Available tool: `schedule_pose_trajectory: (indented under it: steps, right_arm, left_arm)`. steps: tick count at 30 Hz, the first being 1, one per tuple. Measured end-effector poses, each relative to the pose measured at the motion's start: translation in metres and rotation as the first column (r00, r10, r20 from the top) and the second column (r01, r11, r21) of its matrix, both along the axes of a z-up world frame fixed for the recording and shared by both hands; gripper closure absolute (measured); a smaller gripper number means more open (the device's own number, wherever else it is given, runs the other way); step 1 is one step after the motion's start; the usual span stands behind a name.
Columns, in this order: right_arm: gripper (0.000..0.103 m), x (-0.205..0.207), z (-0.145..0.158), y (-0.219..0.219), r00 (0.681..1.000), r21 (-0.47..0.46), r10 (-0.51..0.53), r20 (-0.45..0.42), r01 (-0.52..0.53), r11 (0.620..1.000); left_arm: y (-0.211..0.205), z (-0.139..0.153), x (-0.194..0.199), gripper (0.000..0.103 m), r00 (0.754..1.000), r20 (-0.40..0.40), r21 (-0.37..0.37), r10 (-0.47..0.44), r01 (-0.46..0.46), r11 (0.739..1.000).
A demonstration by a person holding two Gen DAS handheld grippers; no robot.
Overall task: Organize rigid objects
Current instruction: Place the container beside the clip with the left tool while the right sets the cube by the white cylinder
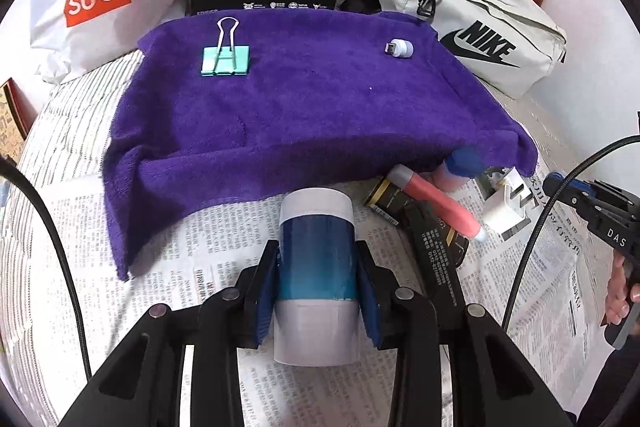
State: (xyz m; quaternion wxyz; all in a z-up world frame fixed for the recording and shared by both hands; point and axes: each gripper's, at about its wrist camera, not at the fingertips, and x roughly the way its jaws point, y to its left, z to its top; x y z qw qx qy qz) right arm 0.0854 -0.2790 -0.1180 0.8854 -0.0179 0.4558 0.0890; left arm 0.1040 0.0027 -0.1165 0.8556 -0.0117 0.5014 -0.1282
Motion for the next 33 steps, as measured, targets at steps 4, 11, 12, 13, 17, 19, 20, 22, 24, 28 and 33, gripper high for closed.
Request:
schedule_pose_trajectory:
  steps: [4,11,12,13,17,19,20,22,24,28,33]
  right_arm:
    - [0.086,0.005,0.005,0.006,1.000,0.004,0.017,0.008,-0.017,1.000]
    - [0.086,0.014,0.015,0.016,0.999,0.020,0.042,0.027,-0.043,0.999]
    - [0.086,0.017,0.016,0.017,0.999,0.024,0.045,0.029,-0.046,0.999]
    - [0.086,0.017,0.017,0.017,0.998,0.025,0.046,0.031,-0.047,0.999]
    - [0.086,0.023,0.023,0.020,0.997,0.022,0.058,0.042,-0.059,0.998]
    - [0.086,0.028,0.026,0.020,0.997,0.020,0.062,0.048,-0.063,0.998]
    - [0.086,0.029,0.027,0.021,0.997,0.021,0.063,0.049,-0.064,0.998]
    - [0.086,0.034,0.032,0.022,0.996,0.024,0.069,0.057,-0.070,0.997]
    - [0.086,0.038,0.035,0.023,0.995,0.019,0.081,0.066,-0.082,0.996]
    - [0.086,0.049,0.042,0.027,0.992,0.000,0.098,0.081,-0.098,0.995]
    - [0.086,0.067,0.051,0.032,0.988,0.003,0.123,0.092,-0.123,0.992]
  left_arm:
    - [0.004,0.006,-0.004,0.069,1.000,0.012,-0.004,0.007,-0.007,1.000]
    - [0.010,0.014,-0.007,0.069,1.000,0.024,-0.003,0.015,-0.015,1.000]
    - [0.012,0.014,-0.007,0.069,0.999,0.026,-0.011,0.018,-0.018,1.000]
    - [0.014,0.015,-0.007,0.069,0.999,0.026,-0.017,0.021,-0.021,1.000]
    - [0.020,0.023,-0.006,0.069,0.999,0.037,-0.029,0.029,-0.028,0.999]
    - [0.023,0.027,-0.005,0.069,0.998,0.044,-0.033,0.035,-0.034,0.999]
    - [0.025,0.030,-0.004,0.069,0.998,0.046,-0.038,0.035,-0.033,0.999]
    - [0.026,0.034,-0.003,0.069,0.998,0.054,-0.041,0.031,-0.028,0.999]
    - [0.027,0.037,0.000,0.069,0.998,0.056,-0.048,0.029,-0.027,0.998]
    - [0.028,0.044,0.008,0.069,0.997,0.064,-0.031,0.036,-0.034,0.999]
    - [0.031,0.053,0.020,0.069,0.997,0.073,-0.009,0.040,-0.039,0.999]
